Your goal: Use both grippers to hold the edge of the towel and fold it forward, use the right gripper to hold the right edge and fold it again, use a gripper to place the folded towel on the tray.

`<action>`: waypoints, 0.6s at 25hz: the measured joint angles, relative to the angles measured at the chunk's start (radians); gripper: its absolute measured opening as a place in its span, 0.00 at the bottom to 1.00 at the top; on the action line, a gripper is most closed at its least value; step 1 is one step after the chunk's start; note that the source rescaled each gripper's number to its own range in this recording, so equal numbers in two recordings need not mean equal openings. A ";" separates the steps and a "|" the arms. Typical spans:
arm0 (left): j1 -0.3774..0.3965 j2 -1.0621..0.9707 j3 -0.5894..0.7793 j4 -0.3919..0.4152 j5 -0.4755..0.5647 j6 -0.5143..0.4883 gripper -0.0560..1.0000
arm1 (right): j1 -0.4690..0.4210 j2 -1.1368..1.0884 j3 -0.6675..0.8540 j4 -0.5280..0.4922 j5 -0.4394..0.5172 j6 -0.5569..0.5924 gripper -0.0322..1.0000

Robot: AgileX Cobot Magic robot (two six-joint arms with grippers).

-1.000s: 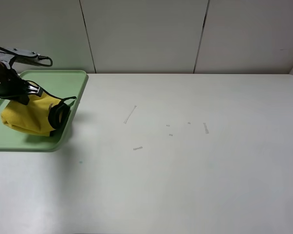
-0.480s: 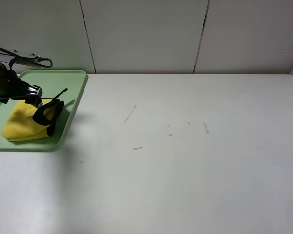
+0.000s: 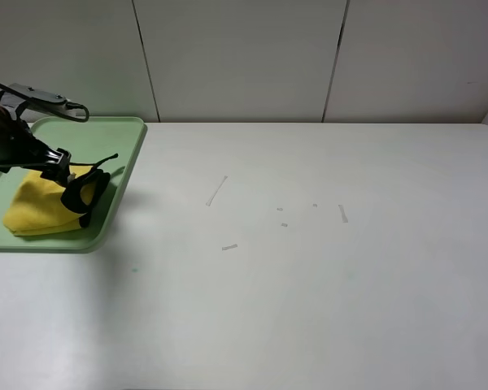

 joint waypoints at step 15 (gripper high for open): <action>0.000 -0.218 0.000 0.000 0.219 0.006 1.00 | 0.000 0.000 0.000 0.000 0.000 0.000 1.00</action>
